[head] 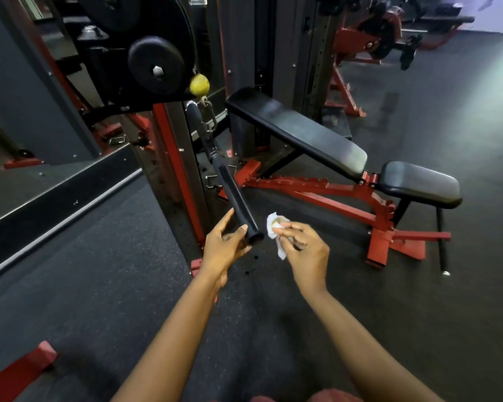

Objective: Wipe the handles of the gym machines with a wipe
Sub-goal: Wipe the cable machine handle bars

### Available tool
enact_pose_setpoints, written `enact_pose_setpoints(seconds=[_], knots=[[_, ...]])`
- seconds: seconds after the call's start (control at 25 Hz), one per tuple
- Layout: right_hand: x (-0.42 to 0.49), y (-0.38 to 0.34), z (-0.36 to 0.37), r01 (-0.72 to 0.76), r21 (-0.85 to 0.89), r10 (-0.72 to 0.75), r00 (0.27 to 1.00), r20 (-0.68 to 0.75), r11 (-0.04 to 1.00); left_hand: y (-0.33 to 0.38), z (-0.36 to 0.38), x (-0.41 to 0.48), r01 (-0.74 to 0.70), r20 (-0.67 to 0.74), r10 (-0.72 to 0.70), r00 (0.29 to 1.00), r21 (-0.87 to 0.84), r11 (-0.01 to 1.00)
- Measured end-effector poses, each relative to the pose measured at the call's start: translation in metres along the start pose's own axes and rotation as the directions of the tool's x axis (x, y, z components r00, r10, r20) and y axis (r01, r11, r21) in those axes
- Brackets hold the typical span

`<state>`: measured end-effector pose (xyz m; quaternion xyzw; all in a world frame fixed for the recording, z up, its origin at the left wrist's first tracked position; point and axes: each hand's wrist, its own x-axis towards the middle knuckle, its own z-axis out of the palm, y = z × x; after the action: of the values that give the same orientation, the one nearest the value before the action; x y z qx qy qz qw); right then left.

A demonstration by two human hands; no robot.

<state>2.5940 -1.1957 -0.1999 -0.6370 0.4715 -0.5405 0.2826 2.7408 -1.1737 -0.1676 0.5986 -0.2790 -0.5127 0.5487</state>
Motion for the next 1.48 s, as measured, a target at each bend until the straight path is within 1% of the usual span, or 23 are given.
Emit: enact_pose_setpoints(seconds=[0.04,0.08,0.12,0.16,0.2,0.28,0.32,0.4,0.48,0.56,0.64,0.68,0.76,0.84,0.96,1.08,1.16,1.24,1.32,1.4,1.44,1.48], knots=[[0.009,0.002,-0.005,-0.012,0.014,0.012,1.0,0.005,1.0,0.004,0.0,0.0,-0.061,-0.036,0.068,0.997,0.168,0.984],[0.019,0.003,-0.009,-0.02,0.027,0.02,1.0,0.01,0.999,0.011,0.0,0.002,-0.127,-0.07,0.162,0.984,0.351,0.928],[0.031,0.005,-0.012,-0.026,0.048,0.025,0.999,0.019,0.999,0.02,0.003,0.005,-0.195,-0.085,0.274,0.958,0.505,0.841],[0.046,0.007,-0.016,-0.03,0.074,0.028,0.999,0.032,0.997,0.032,0.009,0.009,-0.265,-0.072,0.385,0.92,0.608,0.748],[0.062,0.01,-0.019,-0.034,0.102,0.029,0.998,0.048,0.994,0.046,0.016,0.013,-0.317,-0.046,0.469,0.882,0.678,0.663],[0.099,0.018,-0.024,-0.037,0.147,0.02,0.994,0.111,0.988,0.071,0.035,0.026,-0.344,-0.009,0.563,0.826,0.784,0.517],[0.119,0.023,-0.027,-0.026,0.162,0.001,0.988,0.156,0.986,0.08,0.045,0.036,-0.32,-0.017,0.58,0.814,0.821,0.473],[0.153,0.029,-0.03,0.007,0.188,-0.051,0.973,0.227,0.982,0.094,0.06,0.051,-0.224,-0.08,0.564,0.822,0.864,0.45],[0.188,0.038,-0.036,0.041,0.238,-0.11,0.952,0.285,0.97,0.103,0.077,0.068,-0.097,-0.187,0.531,0.827,0.882,0.461],[0.221,0.046,-0.039,0.043,0.3,-0.149,0.928,0.342,0.953,0.106,0.086,0.08,0.061,-0.325,0.475,0.818,0.869,0.49],[0.251,0.054,-0.034,0.038,0.349,-0.189,0.893,0.409,0.936,0.102,0.09,0.093,0.241,-0.476,0.415,0.775,0.83,0.503],[0.263,0.056,-0.028,0.039,0.36,-0.208,0.872,0.444,0.932,0.1,0.09,0.101,0.334,-0.537,0.394,0.746,0.813,0.477],[0.283,0.061,-0.012,0.051,0.367,-0.245,0.827,0.507,0.929,0.094,0.089,0.118,0.488,-0.612,0.375,0.696,0.787,0.378],[0.305,0.068,0.01,0.07,0.366,-0.285,0.767,0.575,0.928,0.09,0.087,0.141,0.581,-0.657,0.353,0.666,0.754,0.308],[0.337,0.075,0.049,0.12,0.386,-0.354,0.699,0.621,0.915,0.083,0.076,0.179,0.636,-0.677,0.389,0.624,0.73,0.25],[0.361,0.076,0.079,0.131,0.383,-0.369,0.659,0.656,0.915,0.074,0.071,0.201,0.66,-0.704,0.399,0.587,0.702,0.268],[0.377,0.075,0.1,0.154,0.373,-0.385,0.611,0.692,0.915,0.066,0.074,0.212,0.702,-0.725,0.429,0.539,0.668,0.246],[0.39,0.075,0.123,0.221,0.385,-0.44,0.559,0.703,0.896,0.06,0.073,0.218,0.737,-0.717,0.504,0.482,0.643,0.209],[0.396,0.077,0.148,0.292,0.398,-0.493,0.494,0.716,0.87,0.056,0.071,0.222,0.747,-0.706,0.55,0.446,0.632,0.206],[0.388,0.078,0.165,0.346,0.405,-0.527,0.429,0.733,0.846,0.054,0.068,0.224,0.738,-0.698,0.559,0.447,0.641,0.211],[0.38,0.078,0.173,0.388,0.43,-0.566,0.371,0.737,0.815,0.051,0.067,0.226,0.742,-0.698,0.561,0.445,0.638,0.206],[0.372,0.077,0.18,0.445,0.468,-0.618,0.293,0.73,0.764,0.05,0.067,0.228,0.746,-0.696,0.573,0.433,0.633,0.206]])
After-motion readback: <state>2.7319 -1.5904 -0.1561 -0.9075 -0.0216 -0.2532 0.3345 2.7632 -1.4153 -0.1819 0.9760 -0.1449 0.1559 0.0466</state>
